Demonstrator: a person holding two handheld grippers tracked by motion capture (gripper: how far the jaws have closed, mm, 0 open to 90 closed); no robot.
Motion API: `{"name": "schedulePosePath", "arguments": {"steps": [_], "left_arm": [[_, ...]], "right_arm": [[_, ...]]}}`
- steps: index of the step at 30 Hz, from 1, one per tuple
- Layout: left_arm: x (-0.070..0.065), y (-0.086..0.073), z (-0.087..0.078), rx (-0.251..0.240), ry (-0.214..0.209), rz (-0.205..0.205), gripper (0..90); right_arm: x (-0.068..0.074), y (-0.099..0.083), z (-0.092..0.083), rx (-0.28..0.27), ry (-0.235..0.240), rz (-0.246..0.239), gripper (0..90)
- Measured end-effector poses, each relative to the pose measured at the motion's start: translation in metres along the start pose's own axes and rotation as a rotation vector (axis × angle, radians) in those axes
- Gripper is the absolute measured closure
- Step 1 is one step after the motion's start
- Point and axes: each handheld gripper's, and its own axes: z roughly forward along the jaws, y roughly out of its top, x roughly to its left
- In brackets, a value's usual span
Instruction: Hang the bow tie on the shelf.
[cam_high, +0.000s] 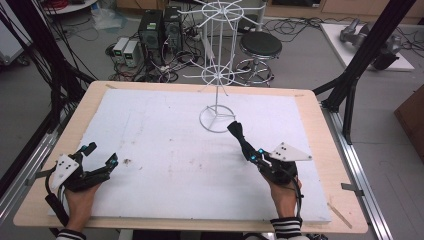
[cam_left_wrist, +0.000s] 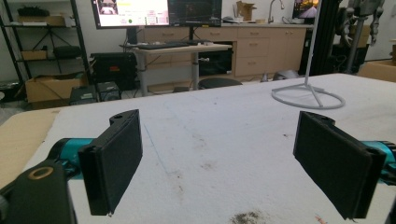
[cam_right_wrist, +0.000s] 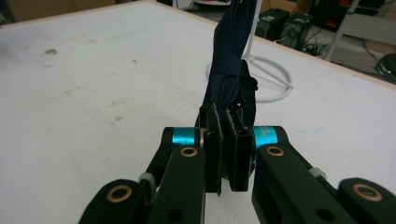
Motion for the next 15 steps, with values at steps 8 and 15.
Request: {"name": "schedulePosePath", "arguments": {"steps": [8, 15], "left_arm": [[0.000, 0.000, 0.000, 0.000, 0.000, 0.000, 16.0], [0.000, 0.000, 0.000, 0.000, 0.000, 0.000, 16.0]], "right_arm": [[0.003, 0.014, -0.008, -0.107, -0.050, 0.014, 87.0], [0.004, 0.028, -0.009, -0.161, -0.089, 0.024, 87.0]]}}
